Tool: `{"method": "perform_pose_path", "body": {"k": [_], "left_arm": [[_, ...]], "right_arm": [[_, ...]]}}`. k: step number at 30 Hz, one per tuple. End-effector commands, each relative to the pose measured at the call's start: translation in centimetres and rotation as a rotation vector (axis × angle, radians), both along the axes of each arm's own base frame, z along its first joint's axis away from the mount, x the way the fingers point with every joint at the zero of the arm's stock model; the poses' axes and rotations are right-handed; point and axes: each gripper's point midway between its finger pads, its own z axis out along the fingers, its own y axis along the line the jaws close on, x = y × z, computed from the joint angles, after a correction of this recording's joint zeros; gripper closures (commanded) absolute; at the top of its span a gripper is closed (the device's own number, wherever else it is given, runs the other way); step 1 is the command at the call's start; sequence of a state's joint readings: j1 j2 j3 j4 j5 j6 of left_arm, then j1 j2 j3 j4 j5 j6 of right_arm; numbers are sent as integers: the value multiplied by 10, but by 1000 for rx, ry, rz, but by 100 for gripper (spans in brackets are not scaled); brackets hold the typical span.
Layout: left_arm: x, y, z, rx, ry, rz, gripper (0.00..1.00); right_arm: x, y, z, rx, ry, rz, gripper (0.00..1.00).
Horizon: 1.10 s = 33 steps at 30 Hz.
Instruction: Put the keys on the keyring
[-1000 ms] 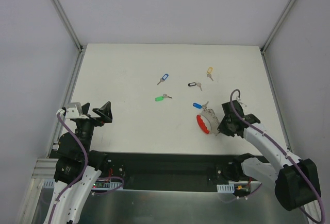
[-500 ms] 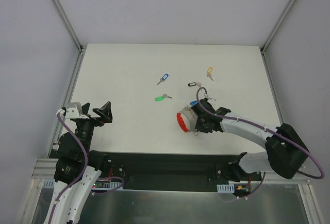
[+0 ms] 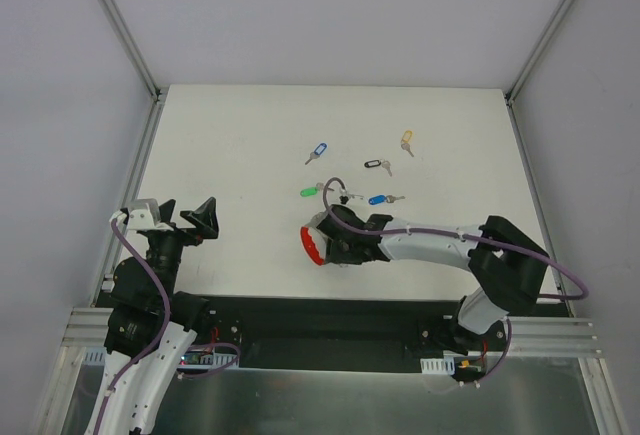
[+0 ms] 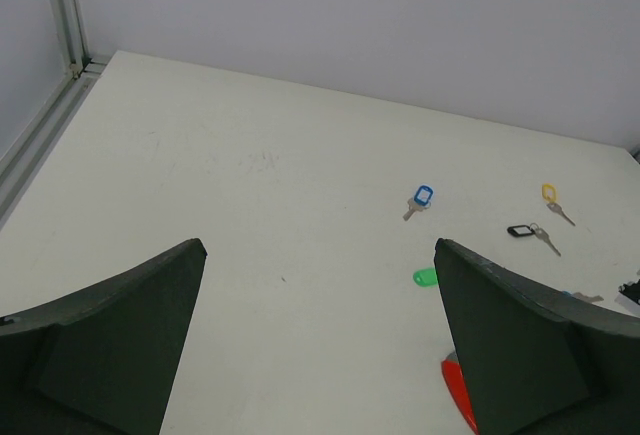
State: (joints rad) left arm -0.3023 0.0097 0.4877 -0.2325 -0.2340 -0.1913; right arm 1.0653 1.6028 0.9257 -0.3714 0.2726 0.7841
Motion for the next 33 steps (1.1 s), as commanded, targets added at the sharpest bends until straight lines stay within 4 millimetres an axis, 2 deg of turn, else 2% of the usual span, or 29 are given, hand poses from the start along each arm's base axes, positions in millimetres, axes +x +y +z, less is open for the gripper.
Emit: {"method": "perform_pose_path", "body": {"k": [1,5,7,9,10,11,12,14,15,16,17,18,20,22,23,24,25,26,28,33], "left_arm": [[-20,-5,28,-40,-125,-60,1],[-12,-21,21,-20,-64,-132,1],[-1,-37,8,6,19,-200,1],[3,-46,5,13,57,-238,1],[8,-55,-5,27,112,-282,1],[10,-60,-6,32,133,-305,1],[17,-67,-18,40,196,-332,1],[17,-84,-23,47,246,-421,1],[21,-91,-33,49,302,-456,1],[22,-97,-37,45,330,-484,1],[18,-108,-38,42,352,-554,1],[22,-114,-51,41,417,-583,1],[18,-129,-56,28,480,-672,1],[17,-140,-76,29,598,-710,1],[11,-153,-76,54,617,-758,1],[14,-155,-88,93,662,-730,1],[12,-159,-92,133,673,-739,1],[3,-172,-93,174,683,-782,1],[2,-180,-104,213,723,-781,1],[-3,-204,-125,322,785,-792,1]], "right_arm": [[13,20,26,65,-86,26,49],[19,9,39,33,-158,69,33],[24,-1,46,14,-204,72,28],[25,-12,45,-21,-233,95,27],[28,-15,50,-21,-261,89,27],[29,-19,49,-31,-272,97,27],[27,-26,44,-46,-273,103,27],[32,-31,49,-25,-306,95,27],[31,-40,40,-45,-305,99,27],[36,-40,42,-25,-323,91,27],[43,-45,47,-4,-342,67,26],[46,-50,46,-8,-352,71,27],[54,-56,40,38,-370,53,26],[57,-57,32,92,-376,58,24],[63,-62,31,109,-379,37,24],[66,-63,31,135,-384,30,24],[67,-57,32,189,-390,43,24],[67,-63,25,194,-383,34,24],[65,-59,28,241,-397,61,24],[57,-67,27,230,-420,119,26]]}}
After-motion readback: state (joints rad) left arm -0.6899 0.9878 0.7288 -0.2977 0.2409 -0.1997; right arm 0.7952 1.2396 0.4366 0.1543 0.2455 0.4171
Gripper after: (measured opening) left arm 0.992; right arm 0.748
